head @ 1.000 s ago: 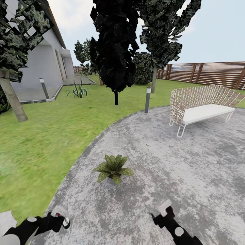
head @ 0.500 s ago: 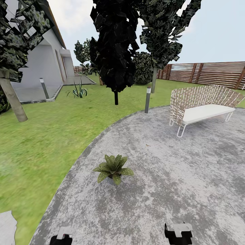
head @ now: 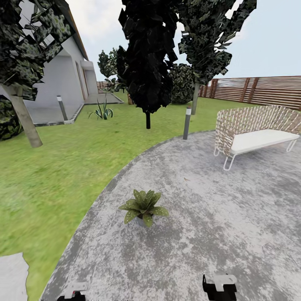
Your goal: Pick up the pesticide atomizer in the garden and spray insectifuge to fully cover both potted plants in the garden.
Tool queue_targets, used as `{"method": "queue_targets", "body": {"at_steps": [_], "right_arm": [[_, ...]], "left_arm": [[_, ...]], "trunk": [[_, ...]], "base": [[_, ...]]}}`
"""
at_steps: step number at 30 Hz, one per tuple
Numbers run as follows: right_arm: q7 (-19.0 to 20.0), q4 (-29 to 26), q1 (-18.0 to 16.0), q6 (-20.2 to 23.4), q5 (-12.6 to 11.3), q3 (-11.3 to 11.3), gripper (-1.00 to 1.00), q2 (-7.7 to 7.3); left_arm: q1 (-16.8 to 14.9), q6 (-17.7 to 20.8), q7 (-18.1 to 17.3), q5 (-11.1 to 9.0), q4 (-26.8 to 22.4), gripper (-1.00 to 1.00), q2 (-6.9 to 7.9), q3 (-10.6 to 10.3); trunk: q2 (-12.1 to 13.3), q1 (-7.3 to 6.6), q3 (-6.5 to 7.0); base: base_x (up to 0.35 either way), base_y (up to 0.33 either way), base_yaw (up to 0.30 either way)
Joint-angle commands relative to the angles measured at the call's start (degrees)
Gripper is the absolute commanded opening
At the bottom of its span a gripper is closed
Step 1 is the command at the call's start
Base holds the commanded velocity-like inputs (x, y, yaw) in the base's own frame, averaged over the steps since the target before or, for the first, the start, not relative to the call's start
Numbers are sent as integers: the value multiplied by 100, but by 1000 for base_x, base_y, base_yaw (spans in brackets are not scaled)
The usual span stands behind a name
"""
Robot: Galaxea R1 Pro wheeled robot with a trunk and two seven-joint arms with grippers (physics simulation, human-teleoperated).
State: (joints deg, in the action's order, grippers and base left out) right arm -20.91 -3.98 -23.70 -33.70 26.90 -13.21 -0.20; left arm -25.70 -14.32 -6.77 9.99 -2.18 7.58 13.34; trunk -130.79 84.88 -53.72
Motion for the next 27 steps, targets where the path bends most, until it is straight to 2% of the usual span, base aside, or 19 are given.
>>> {"method": "queue_targets", "body": {"at_steps": [1, 15, 22, 27], "right_arm": [[-27, 8, -3, -15, 61, -36, 100, 1], [-27, 11, 6, -14, 61, -32, 100, 3], [-27, 11, 6, -14, 61, -32, 100, 3], [-27, 11, 6, -14, 61, -32, 100, 3]], "left_arm": [[-5, -18, -17, 54, 7, -100, 0, 53], [32, -18, -10, 16, 7, -100, 4, 74], [60, -18, -9, 12, 7, -100, 2, 86], [59, -11, 0, 11, 6, -100, 0, 90]], "trunk": [[-2, -1, -5], [-2, -1, -5], [-2, -1, -5], [-2, -1, -5]], "base": [[0, 0, 273], [-9, 12, 278], [-159, 234, 278], [-25, 298, 278]]}}
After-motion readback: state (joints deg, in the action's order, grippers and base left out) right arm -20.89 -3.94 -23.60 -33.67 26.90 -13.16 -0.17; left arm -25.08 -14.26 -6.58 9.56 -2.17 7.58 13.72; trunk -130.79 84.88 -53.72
